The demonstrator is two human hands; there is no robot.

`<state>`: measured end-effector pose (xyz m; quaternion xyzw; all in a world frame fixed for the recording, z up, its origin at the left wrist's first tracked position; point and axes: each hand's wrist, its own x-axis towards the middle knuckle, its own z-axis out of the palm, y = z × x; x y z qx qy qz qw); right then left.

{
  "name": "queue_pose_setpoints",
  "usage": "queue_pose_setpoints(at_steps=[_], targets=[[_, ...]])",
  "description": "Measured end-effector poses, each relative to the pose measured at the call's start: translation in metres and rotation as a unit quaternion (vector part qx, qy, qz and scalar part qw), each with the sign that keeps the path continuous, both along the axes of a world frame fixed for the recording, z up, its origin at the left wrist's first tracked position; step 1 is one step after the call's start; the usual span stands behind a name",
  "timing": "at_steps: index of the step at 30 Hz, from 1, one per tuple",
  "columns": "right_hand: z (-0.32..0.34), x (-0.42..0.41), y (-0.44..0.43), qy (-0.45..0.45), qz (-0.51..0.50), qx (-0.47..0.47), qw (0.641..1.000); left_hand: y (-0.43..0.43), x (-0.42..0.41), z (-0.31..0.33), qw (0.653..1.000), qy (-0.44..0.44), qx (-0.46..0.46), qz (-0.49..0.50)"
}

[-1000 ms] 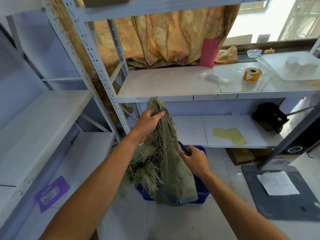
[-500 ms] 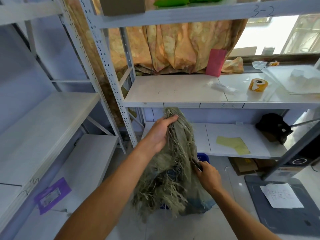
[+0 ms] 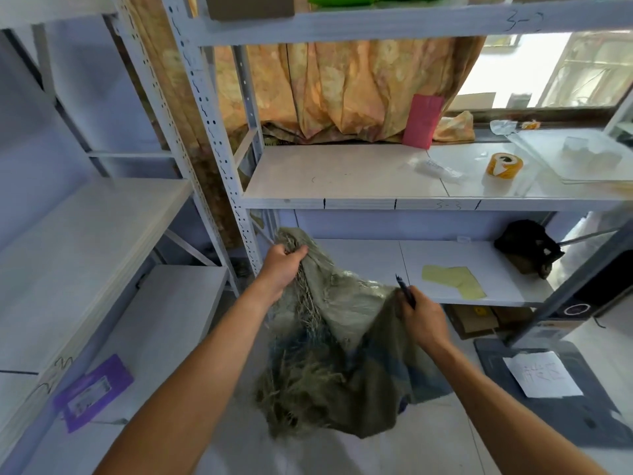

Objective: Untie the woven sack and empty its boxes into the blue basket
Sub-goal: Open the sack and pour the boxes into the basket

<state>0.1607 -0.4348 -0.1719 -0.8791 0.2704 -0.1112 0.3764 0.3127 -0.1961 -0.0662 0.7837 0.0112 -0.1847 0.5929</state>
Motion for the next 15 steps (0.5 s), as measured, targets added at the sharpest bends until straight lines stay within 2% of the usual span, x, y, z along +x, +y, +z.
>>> queue_pose_setpoints(at_steps=[8,15], targets=[[0.024,0.02,0.008,0.003,-0.01,-0.046,0.999,-0.007,0.002,-0.036,0.994,-0.026,0.084,-0.063],[0.033,0.037,-0.002,-0.005,0.017,-0.064,0.998,-0.044,0.013,-0.056,0.97,-0.086,0.157,-0.167]])
